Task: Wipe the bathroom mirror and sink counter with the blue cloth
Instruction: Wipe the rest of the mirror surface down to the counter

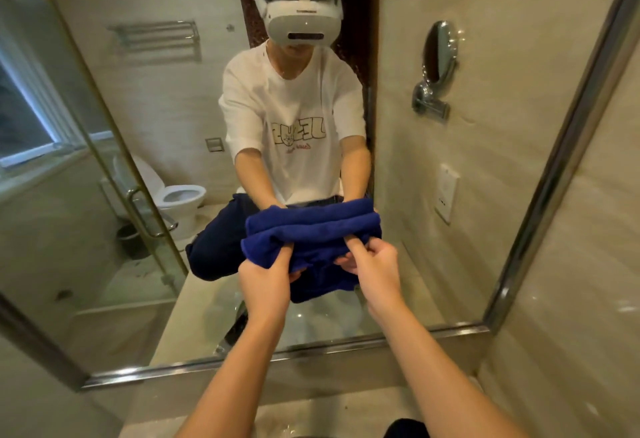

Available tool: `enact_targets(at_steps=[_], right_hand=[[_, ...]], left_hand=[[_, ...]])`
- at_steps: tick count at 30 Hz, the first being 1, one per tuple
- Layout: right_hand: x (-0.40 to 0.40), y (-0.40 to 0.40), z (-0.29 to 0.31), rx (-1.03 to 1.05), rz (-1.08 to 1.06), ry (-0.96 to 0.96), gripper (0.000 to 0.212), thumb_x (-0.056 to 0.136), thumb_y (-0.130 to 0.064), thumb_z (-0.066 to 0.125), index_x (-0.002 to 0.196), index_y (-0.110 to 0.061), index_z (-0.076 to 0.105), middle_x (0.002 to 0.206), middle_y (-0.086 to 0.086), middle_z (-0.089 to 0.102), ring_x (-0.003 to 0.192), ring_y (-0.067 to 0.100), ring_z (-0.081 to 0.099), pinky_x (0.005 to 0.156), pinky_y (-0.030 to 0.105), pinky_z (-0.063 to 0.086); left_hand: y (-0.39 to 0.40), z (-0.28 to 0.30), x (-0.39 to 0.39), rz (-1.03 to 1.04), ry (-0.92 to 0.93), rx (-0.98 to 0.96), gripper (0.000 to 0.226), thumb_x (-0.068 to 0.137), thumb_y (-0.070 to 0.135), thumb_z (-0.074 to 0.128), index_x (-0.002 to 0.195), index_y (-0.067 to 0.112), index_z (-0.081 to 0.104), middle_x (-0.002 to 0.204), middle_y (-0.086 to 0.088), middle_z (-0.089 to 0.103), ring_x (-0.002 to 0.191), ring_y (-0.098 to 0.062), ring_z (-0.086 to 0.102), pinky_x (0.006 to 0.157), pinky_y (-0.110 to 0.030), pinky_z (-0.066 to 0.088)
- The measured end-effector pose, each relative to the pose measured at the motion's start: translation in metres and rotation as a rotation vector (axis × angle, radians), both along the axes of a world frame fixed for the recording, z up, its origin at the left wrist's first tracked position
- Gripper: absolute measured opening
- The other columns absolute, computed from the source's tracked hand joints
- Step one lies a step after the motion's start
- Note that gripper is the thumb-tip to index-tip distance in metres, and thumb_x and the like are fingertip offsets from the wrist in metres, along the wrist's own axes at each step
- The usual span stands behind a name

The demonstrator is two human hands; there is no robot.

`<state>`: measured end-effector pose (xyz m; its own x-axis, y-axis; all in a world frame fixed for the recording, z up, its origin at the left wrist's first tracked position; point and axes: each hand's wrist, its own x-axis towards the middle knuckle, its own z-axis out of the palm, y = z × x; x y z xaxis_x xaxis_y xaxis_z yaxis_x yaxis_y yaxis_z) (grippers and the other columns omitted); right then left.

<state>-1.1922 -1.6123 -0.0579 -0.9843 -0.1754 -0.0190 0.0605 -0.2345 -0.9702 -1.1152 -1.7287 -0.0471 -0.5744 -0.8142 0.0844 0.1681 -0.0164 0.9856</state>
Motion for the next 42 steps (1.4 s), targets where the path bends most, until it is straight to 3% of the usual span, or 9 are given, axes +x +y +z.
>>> enact_targets(at_steps=[4,9,13,19,23,28,32,35,42], right_hand=[[-0.001,0.003,0.008,-0.059,-0.023,0.027,0.024,0.091,-0.025,0.066,0.075,-0.007,0.063,0.064,0.007,0.070,0.067,0.023,0.070,0.076,0.039,0.059],[0.001,-0.002,-0.012,-0.038,-0.075,0.047,0.023,0.093,-0.023,0.064,0.085,-0.002,0.064,0.067,0.009,0.069,0.065,0.019,0.069,0.070,0.034,0.059],[0.003,-0.002,-0.055,0.002,-0.126,0.001,0.022,0.094,-0.020,0.062,0.087,0.001,0.063,0.069,0.011,0.069,0.066,0.021,0.068,0.066,0.029,0.058],[0.011,-0.006,-0.121,0.039,-0.164,-0.100,0.011,0.093,-0.019,0.063,0.094,-0.009,0.065,0.085,0.006,0.074,0.083,0.020,0.072,0.075,0.033,0.058],[0.014,-0.012,-0.153,0.130,-0.207,-0.124,0.004,0.090,-0.012,0.063,0.087,-0.012,0.065,0.081,0.007,0.070,0.075,0.017,0.067,0.072,0.035,0.055],[0.003,-0.003,-0.170,0.333,-0.253,-0.073,0.011,0.084,-0.013,0.064,0.076,-0.019,0.060,0.074,-0.003,0.066,0.069,0.012,0.061,0.064,0.026,0.048],[-0.010,0.014,-0.194,0.242,-0.356,-0.308,0.008,0.087,-0.015,0.060,0.093,-0.019,0.062,0.102,0.009,0.069,0.096,0.028,0.066,0.089,0.047,0.054],[-0.008,0.011,-0.199,0.196,-0.361,-0.341,0.027,0.093,-0.013,0.053,0.120,-0.013,0.057,0.113,0.008,0.066,0.101,0.024,0.064,0.087,0.040,0.053],[0.019,-0.039,-0.209,0.148,-0.282,-0.382,0.037,0.092,-0.013,0.055,0.129,-0.010,0.052,0.120,0.007,0.065,0.104,0.021,0.063,0.090,0.039,0.053]], left_hand=[[0.000,0.012,-0.006,-0.004,0.056,-0.064,0.010,0.088,0.019,0.074,0.089,0.025,0.067,0.084,0.001,0.073,0.071,-0.006,0.072,0.064,-0.032,0.059],[-0.003,-0.016,-0.009,-0.009,0.028,-0.037,0.012,0.085,0.017,0.076,0.087,0.027,0.069,0.083,0.007,0.075,0.085,-0.015,0.073,0.078,-0.048,0.060],[-0.003,-0.056,-0.010,0.003,-0.045,-0.045,0.019,0.083,0.008,0.073,0.080,0.024,0.065,0.069,0.013,0.072,0.068,-0.001,0.068,0.066,-0.033,0.055],[-0.001,-0.115,-0.005,0.008,-0.181,0.006,0.019,0.081,0.007,0.074,0.072,0.021,0.064,0.061,0.007,0.069,0.062,-0.003,0.064,0.061,-0.025,0.054],[0.001,-0.156,-0.001,-0.026,-0.312,0.128,0.012,0.079,0.016,0.077,0.076,0.021,0.066,0.075,0.000,0.072,0.082,-0.022,0.071,0.076,-0.042,0.058],[0.018,-0.196,-0.010,-0.087,-0.391,0.268,0.025,0.063,0.040,0.070,0.079,0.021,0.071,0.079,0.000,0.075,0.083,-0.023,0.072,0.080,-0.051,0.059],[0.042,-0.215,-0.021,-0.151,-0.401,0.351,0.033,0.059,0.038,0.068,0.084,0.015,0.072,0.081,-0.003,0.075,0.081,-0.023,0.071,0.081,-0.049,0.058],[0.038,-0.219,-0.023,-0.140,-0.404,0.362,0.036,0.060,0.037,0.068,0.086,0.012,0.072,0.082,-0.005,0.075,0.081,-0.023,0.071,0.080,-0.046,0.058],[-0.015,-0.231,0.007,-0.037,-0.382,0.310,0.015,0.080,0.016,0.076,0.090,0.007,0.069,0.085,-0.009,0.074,0.082,-0.021,0.070,0.071,-0.033,0.056]])
